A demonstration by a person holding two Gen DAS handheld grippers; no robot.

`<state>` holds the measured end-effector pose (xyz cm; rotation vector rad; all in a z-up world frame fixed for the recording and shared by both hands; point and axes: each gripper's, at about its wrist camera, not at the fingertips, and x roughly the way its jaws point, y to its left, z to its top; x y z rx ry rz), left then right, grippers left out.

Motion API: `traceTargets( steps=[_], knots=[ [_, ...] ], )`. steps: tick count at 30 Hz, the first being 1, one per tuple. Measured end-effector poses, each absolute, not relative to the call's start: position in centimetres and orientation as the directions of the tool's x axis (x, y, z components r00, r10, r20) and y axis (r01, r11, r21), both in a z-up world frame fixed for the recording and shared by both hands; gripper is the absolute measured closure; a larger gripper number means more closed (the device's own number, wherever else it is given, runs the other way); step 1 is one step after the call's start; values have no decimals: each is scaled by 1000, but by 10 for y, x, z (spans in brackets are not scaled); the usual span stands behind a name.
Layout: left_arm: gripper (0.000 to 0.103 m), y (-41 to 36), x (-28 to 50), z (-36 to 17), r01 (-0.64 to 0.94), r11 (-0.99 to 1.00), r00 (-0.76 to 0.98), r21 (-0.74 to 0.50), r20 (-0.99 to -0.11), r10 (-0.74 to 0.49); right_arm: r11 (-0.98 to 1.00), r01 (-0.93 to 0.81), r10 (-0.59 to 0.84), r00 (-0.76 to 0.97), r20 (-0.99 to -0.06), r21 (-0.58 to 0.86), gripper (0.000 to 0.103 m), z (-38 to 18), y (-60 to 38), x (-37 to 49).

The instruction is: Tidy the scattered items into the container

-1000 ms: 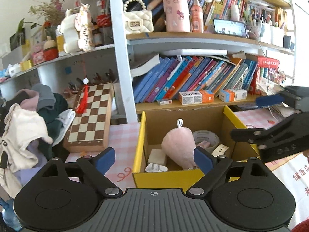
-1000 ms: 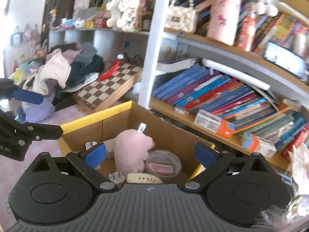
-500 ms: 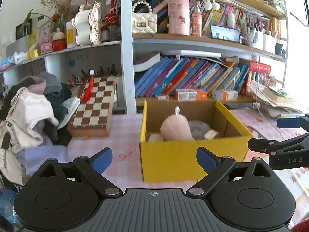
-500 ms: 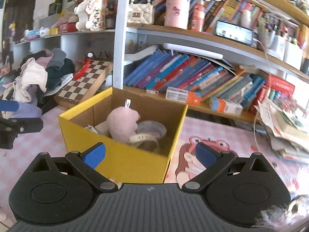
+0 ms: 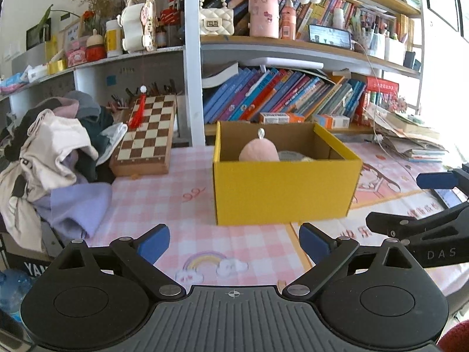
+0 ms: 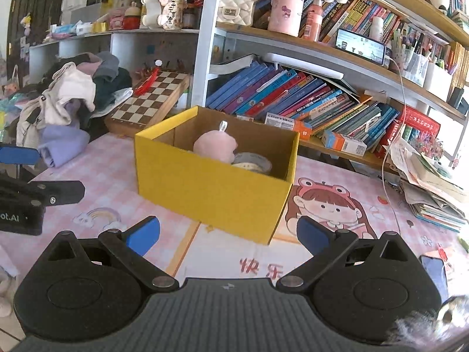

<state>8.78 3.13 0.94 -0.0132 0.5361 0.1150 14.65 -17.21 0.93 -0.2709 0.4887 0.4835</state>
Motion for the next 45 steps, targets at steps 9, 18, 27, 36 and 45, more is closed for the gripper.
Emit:
traceTargets(
  steps=[9,18,27,36,45],
  knots=[
    [6,24,57,-4,-95,994,821,46,-561,104,879,-469,349,755,-555,-85,2,-4,-179,112],
    [6,21,40,-15,-53,997,796,51,-601,73,890,-450,324,736,-595,-72,0,-16,-181,88],
    [6,19,38,-19,-45,998,783,37,-620,58,906,-419,290,720,-630,-61,0,-18,-181,90],
    [1,18,42,-20,-41,999,770,34,-636,53,888,-453,293,693,-658,-81,0,-22,-174,93],
    [0,17,46,-23,-42,998,747,38,-662,57,882,-462,292,685,-668,-87,0,-24,-173,96]
  ],
)
